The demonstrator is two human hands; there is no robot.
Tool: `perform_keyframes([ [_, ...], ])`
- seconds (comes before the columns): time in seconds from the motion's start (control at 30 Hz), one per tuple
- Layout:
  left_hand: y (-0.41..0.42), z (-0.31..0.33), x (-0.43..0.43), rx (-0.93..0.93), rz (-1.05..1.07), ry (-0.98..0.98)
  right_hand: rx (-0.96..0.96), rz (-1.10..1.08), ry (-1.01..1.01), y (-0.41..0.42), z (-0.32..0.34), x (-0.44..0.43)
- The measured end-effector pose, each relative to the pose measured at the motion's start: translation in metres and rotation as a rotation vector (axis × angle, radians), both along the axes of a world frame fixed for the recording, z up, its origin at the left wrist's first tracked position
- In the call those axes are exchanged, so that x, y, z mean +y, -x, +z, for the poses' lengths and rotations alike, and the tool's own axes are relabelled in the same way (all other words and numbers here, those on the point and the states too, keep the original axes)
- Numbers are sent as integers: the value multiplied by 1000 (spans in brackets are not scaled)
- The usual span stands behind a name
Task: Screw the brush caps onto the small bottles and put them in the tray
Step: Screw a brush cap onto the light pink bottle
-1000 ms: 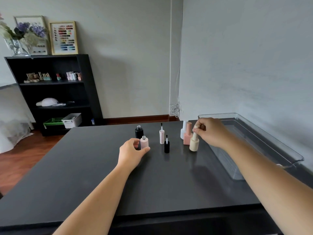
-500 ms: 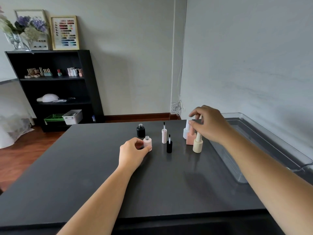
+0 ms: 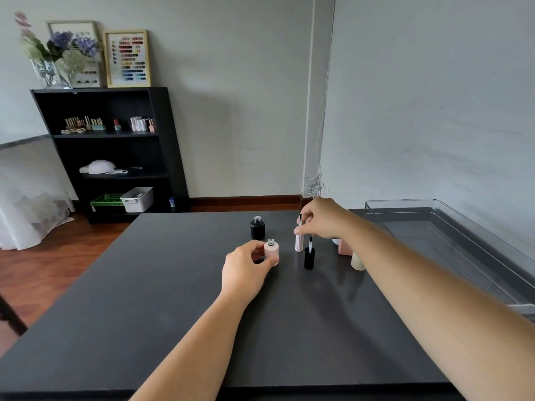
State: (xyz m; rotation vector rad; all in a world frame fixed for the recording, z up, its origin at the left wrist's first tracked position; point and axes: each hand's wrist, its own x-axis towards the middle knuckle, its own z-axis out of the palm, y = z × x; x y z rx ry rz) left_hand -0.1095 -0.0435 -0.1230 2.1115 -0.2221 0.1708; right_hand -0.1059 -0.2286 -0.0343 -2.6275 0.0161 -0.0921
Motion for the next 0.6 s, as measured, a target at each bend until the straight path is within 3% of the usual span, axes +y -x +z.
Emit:
perform_keyframes([
  [0.23,-4,-1,2,-5,-9,35,-14,-5,65,-10,-5,1],
  [0.47,-2,2,7,-38,-30,130,-272,1,-63,20,22,-1],
  [0.6,6,8,9,-88,-81,184,-274,38,-49,53,32,-1],
])
